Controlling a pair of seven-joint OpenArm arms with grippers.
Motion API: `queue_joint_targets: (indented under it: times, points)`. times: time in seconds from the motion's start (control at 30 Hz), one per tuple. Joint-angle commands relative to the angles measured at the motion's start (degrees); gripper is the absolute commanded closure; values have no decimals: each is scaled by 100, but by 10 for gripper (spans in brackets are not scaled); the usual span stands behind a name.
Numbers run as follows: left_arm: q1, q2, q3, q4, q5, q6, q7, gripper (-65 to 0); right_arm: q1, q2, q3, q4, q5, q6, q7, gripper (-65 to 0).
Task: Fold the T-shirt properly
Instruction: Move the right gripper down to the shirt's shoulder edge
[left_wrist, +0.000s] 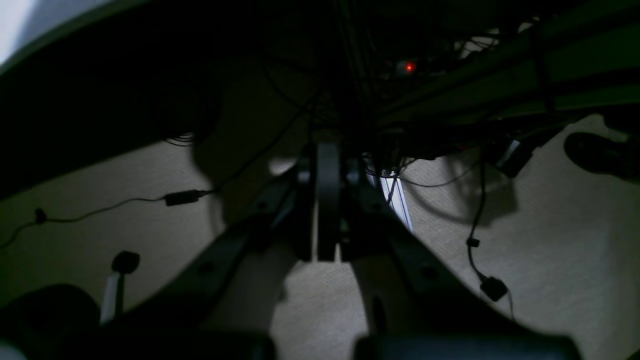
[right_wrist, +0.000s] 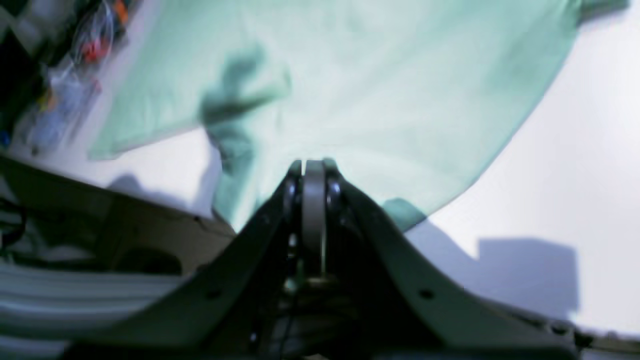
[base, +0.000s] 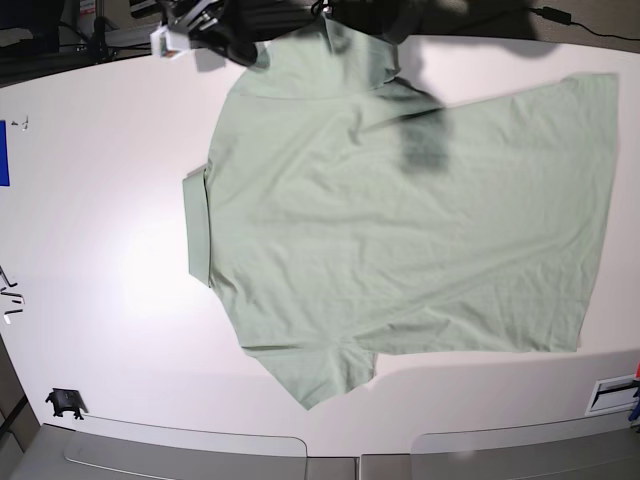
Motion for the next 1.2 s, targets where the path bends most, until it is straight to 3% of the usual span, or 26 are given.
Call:
queue_joint_targets:
  times: [0.0, 0.1, 0.23, 0.47, 0.73, 0.87, 0.97, 1.1, 1.17]
  points:
    - [122, -22, -28, 90, -39, -92, -111, 0, -59, 17, 151, 203, 275, 59, 101, 0]
    - [125, -20, -28, 87, -55, -103, -109, 0, -44, -173, 581, 308, 901, -42, 63, 0]
    - [101, -20, -28, 90, -98, -105, -111, 0, 162, -680, 1064, 190, 2006, -415, -645, 0]
    - [94, -20, -28, 90, -221, -107, -109, 0, 431, -730, 1174, -382, 2977, -415, -1128, 0]
    - [92, -20, -28, 90, -221, -109, -111, 0, 942, -732, 1174, -1526, 3003, -413, -1213, 0]
    - [90, -20, -28, 90, -221, -140, -111, 0, 1008, -739, 1158, -1633, 2625, -411, -1272, 0]
    - [48, -20, -28, 90, -221, -415, -111, 0, 1005, -765, 1158, -1633, 2430, -409, -1300, 0]
    - [-46, -13, -28, 90, -225, -820, -109, 0, 1005, -868, 1156, -1633, 2380, -404, -1296, -229]
    - [-70, -17, -28, 87, -223, -944, -87, 0, 1005, -907, 1158, -1633, 2380, -404, -1340, -256]
